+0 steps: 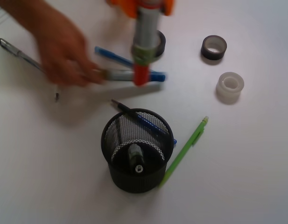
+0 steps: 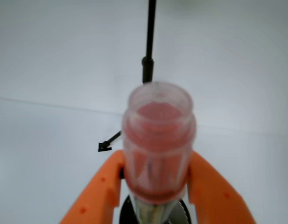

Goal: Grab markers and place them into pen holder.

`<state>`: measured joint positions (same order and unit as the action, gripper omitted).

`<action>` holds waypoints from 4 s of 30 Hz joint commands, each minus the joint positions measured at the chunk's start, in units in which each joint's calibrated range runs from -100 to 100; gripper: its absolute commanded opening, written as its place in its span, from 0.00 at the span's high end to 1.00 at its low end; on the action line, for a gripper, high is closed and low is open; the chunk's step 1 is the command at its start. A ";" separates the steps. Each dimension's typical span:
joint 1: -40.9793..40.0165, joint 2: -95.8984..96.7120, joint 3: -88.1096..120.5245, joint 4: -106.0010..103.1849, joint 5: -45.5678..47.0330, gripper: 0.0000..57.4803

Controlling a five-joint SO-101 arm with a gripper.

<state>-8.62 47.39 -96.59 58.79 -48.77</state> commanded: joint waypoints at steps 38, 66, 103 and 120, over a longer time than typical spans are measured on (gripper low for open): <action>1.33 13.26 -2.51 -7.70 -0.39 0.65; 4.47 -10.54 -2.69 40.51 10.74 0.57; -6.30 -86.61 143.60 -32.11 13.33 0.47; -9.36 -73.18 133.90 -14.00 3.32 0.47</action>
<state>-18.53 -29.62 44.38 45.92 -39.83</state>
